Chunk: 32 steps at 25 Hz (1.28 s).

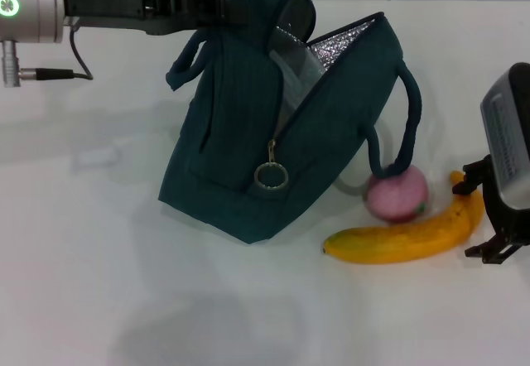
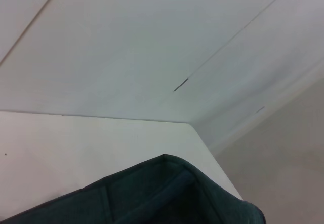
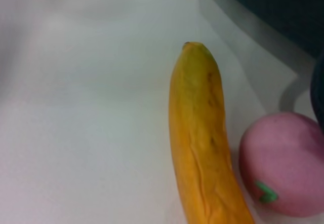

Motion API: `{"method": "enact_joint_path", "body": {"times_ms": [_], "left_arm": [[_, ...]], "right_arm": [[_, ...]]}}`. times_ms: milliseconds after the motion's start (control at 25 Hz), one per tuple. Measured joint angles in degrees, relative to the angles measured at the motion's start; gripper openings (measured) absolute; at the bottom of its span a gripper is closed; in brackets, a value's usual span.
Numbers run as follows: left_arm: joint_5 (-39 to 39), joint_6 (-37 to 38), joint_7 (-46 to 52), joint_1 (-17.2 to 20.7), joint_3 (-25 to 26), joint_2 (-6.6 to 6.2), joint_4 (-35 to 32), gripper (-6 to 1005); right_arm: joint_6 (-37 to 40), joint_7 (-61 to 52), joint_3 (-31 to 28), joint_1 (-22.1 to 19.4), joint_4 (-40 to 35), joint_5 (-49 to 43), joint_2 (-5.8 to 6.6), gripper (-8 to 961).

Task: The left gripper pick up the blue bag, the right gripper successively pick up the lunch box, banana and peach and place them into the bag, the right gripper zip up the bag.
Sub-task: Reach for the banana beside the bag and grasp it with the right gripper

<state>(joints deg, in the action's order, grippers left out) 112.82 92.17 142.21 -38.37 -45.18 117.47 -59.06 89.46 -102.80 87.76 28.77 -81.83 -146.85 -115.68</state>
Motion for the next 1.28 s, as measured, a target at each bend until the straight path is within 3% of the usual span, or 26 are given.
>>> {"method": "enact_joint_path", "body": {"times_ms": [600,920,1080,1280], "left_arm": [[0.0,0.13,-0.4,0.13,0.0,-0.43,0.0,57],[0.0,-0.03,-0.44,0.16,0.0,-0.57,-0.01,57],[0.02,-0.19,-0.43,0.08,0.0,-0.59,-0.01,57],[0.04,-0.23,-0.33,-0.23,0.0,-0.66,0.0,57]], "right_arm": [[0.31,-1.46,1.34,0.26,-0.81,0.91,-0.3,871],[1.17,-2.43,-3.09,0.49,-4.53,1.14,0.01,859],[2.36,-1.93,-6.19,1.22,-4.0,5.48,0.24,852],[4.95,-2.05,-5.38,2.92,-1.87,10.95,-0.11,841]]}}
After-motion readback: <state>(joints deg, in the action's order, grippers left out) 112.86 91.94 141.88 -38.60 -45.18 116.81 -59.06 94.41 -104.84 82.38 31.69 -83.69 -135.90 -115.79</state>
